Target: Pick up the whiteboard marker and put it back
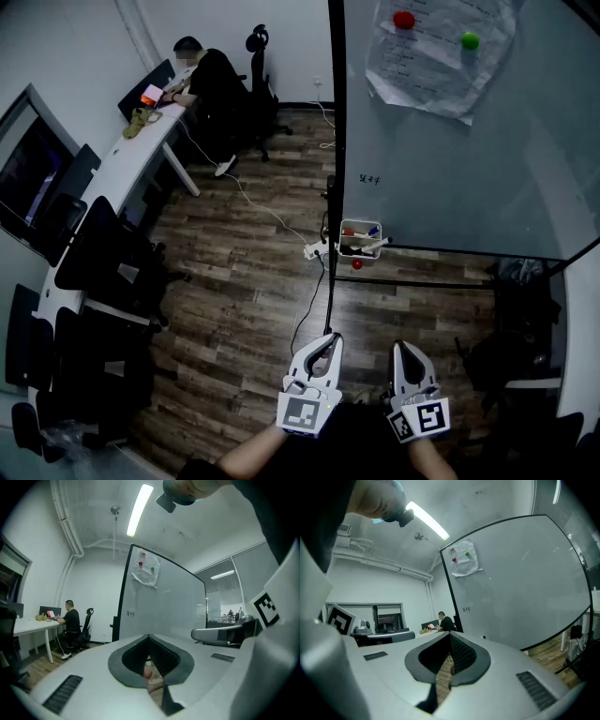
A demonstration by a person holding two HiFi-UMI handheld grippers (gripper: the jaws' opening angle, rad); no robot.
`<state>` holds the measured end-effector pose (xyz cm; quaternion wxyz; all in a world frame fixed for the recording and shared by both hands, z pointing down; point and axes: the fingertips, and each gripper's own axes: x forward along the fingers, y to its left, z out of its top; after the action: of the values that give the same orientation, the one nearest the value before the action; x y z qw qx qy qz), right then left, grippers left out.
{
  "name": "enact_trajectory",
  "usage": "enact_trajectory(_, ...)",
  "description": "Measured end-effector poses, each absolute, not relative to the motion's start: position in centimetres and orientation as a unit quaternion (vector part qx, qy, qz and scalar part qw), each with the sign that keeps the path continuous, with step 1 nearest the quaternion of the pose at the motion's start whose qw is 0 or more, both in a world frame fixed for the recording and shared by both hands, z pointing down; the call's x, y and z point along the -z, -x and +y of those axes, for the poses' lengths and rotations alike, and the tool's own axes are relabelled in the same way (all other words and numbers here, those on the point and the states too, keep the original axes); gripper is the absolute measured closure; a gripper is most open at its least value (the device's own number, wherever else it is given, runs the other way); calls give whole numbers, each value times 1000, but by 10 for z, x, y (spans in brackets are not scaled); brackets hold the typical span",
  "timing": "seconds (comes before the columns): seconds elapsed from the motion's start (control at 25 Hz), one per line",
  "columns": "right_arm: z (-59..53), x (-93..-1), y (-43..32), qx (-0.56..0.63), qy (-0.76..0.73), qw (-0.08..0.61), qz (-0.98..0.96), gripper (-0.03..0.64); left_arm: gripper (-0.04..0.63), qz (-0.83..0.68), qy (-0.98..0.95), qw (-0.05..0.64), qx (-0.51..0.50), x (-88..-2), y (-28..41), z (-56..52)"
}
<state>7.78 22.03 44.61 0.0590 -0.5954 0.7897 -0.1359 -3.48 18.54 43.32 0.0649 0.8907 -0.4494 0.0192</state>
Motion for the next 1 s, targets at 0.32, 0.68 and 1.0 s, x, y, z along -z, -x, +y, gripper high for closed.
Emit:
enact_trajectory(0.32, 218, -448, -73, 138, 596, 61, 789, 604, 588, -444, -893, 67, -22, -435, 37, 186)
enact_trajectory(0.68, 216, -448, -67, 140, 599, 64, 786, 604, 588, -441, -894, 72, -19, -436, 44, 184)
enact_trajectory(1.0, 211, -450, -56, 146, 604, 68, 781, 604, 588, -439, -896, 70, -19, -436, 57, 177)
